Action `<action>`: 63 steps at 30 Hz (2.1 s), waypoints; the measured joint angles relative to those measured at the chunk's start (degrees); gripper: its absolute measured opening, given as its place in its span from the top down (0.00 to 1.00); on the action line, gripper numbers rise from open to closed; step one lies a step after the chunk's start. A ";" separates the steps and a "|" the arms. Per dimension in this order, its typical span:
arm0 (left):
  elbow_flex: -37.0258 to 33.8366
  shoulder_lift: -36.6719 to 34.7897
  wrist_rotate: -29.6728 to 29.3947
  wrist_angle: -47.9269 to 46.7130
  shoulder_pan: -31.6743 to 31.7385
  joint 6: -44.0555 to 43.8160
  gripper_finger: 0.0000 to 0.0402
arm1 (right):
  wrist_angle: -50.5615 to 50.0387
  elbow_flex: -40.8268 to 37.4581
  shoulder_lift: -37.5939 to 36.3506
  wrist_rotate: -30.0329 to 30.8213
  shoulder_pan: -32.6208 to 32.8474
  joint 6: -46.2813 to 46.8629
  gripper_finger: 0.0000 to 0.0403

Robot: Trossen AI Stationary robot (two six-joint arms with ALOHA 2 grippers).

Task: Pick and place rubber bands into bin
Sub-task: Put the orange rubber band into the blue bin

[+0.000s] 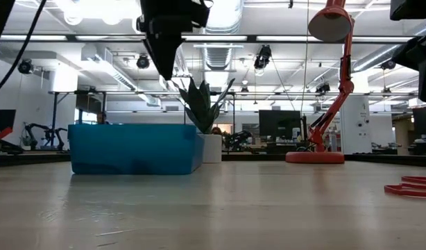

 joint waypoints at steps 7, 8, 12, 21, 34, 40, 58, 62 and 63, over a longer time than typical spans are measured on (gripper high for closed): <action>2.90 -3.09 2.78 7.99 -6.77 -0.36 0.54 | 2.49 -0.02 0.03 0.72 -1.09 -15.24 0.54; 2.88 -3.40 2.76 10.52 -8.06 -0.11 0.54 | 3.61 -0.02 0.26 0.85 -1.08 -19.37 0.54; 1.95 -3.89 2.49 15.12 -12.30 -0.36 0.54 | 8.59 -0.13 2.70 -1.01 -1.02 -38.08 0.54; -3.66 -3.89 -0.28 15.14 -14.27 -5.05 0.54 | 12.74 -0.24 11.48 -13.77 -6.18 -55.00 0.54; -4.56 -4.46 -0.33 15.19 -14.27 -9.48 0.54 | 17.98 -0.12 21.84 -20.10 -10.80 -53.64 0.54; -4.56 -4.50 -0.38 15.11 -14.27 -9.48 0.54 | 18.59 0.11 23.62 -19.69 -10.79 -51.35 0.55; -4.56 -4.50 -0.36 15.18 -14.64 -11.17 0.54 | 20.34 0.11 26.29 -20.57 -10.64 -49.05 0.95; -4.56 -4.55 -0.35 15.20 -14.69 -12.62 0.54 | 20.45 0.33 25.98 -21.42 -10.93 -45.93 0.98; -4.56 -4.55 -0.35 15.25 -14.85 -12.92 0.54 | 20.69 0.54 25.54 -21.63 -11.08 -44.67 0.98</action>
